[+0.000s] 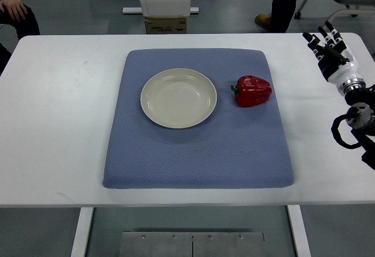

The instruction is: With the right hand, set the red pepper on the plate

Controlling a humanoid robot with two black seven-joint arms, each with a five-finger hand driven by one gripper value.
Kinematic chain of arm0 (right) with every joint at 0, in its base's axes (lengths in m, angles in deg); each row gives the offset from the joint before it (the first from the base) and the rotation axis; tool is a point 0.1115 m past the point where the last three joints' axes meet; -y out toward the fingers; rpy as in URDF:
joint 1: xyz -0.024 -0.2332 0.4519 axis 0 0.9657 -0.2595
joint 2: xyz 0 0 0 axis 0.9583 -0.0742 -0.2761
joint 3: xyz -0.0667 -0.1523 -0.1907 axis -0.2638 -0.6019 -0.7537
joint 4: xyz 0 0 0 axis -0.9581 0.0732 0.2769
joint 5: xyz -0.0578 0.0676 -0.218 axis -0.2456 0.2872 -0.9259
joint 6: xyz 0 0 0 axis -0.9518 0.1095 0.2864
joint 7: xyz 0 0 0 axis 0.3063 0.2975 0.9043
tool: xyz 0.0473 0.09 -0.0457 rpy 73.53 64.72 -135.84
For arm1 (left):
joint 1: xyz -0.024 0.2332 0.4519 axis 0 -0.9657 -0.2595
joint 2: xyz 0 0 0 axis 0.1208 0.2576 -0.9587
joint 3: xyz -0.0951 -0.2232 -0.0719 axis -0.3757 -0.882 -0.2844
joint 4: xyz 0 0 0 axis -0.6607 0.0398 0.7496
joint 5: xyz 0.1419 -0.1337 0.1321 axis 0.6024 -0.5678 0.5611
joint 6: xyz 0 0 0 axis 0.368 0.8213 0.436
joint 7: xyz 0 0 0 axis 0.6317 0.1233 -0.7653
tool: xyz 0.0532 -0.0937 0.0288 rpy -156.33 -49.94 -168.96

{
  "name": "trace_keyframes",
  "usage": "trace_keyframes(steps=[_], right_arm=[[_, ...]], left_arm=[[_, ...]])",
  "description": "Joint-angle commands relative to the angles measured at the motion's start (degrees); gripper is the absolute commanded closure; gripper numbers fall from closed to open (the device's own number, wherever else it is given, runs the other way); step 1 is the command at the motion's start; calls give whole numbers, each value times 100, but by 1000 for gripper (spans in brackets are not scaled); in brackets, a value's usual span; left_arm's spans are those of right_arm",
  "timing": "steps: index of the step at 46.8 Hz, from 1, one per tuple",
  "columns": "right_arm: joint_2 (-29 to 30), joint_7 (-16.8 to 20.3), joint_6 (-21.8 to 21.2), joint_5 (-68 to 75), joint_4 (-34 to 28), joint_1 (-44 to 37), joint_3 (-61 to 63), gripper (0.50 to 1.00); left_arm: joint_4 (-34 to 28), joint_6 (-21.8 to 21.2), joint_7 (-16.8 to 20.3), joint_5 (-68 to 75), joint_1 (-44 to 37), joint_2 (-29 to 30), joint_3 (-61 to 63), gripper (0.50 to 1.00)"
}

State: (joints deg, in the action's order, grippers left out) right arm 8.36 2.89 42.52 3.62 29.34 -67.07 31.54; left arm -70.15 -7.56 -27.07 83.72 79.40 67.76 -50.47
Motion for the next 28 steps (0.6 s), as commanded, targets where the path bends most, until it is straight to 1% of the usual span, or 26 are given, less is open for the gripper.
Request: trace_keyframes(steps=[1, 5, 11, 28], right_arm=[[0, 0, 0, 0, 0, -8, -1, 500], [9, 0, 0, 0, 0, 1, -1, 500], [27, 0, 0, 0, 0, 19, -1, 500], [53, 0, 0, 0, 0, 45, -9, 500]], left_arm=[[2, -15, 31, -5, 6, 0, 0, 500], [2, -15, 189, -6, 40, 0, -8, 500], [-24, -59, 190, -14, 164, 0, -26, 500], [-15, -59, 189, -14, 173, 0, -26, 500]])
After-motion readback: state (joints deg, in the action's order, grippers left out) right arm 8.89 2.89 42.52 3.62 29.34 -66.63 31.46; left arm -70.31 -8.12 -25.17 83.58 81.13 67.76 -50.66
